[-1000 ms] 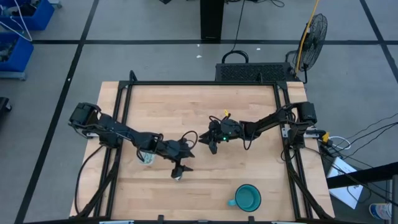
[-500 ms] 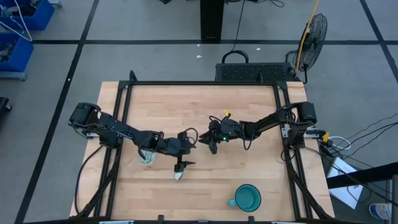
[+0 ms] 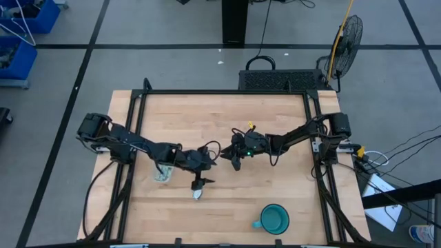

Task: Pick and place Stevia / Truvia into bins
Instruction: Put the dark green stevia packet into the transparent bin

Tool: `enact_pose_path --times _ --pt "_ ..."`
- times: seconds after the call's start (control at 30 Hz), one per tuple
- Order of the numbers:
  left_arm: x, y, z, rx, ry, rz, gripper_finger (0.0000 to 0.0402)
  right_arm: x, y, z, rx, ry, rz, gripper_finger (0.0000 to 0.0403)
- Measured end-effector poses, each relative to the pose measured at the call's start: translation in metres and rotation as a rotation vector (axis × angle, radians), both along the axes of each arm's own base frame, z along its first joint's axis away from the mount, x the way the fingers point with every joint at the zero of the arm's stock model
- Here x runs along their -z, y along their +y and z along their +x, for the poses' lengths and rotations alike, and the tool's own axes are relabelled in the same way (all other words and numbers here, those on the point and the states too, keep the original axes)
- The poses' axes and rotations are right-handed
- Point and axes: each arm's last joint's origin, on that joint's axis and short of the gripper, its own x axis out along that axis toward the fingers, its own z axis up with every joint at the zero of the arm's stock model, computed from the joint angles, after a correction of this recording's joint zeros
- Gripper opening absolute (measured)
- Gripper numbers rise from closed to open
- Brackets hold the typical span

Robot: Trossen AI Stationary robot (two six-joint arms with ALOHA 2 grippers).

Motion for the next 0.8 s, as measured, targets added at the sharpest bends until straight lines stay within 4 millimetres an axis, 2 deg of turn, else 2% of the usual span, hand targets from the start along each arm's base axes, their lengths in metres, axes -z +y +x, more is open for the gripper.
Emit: enact_pose_path --times 0.23,0.37,0.6,0.8 --pt "0.014 -0.003 -0.015 0.074 0.216 -0.034 0.0363 0.000 0.000 0.000 0.000 0.000 0.000 0.0110" --pt "0.021 -0.012 -0.025 0.205 0.314 -0.022 0.0363 0.000 0.000 0.000 0.000 0.000 0.000 0.0110" --pt "0.023 -0.031 -0.029 0.318 0.295 0.037 0.0363 0.000 0.000 0.000 0.000 -0.003 0.000 0.0110" --pt "0.023 -0.038 -0.031 0.342 0.281 0.079 0.0363 -0.001 0.000 0.001 0.000 -0.013 0.000 0.0110"
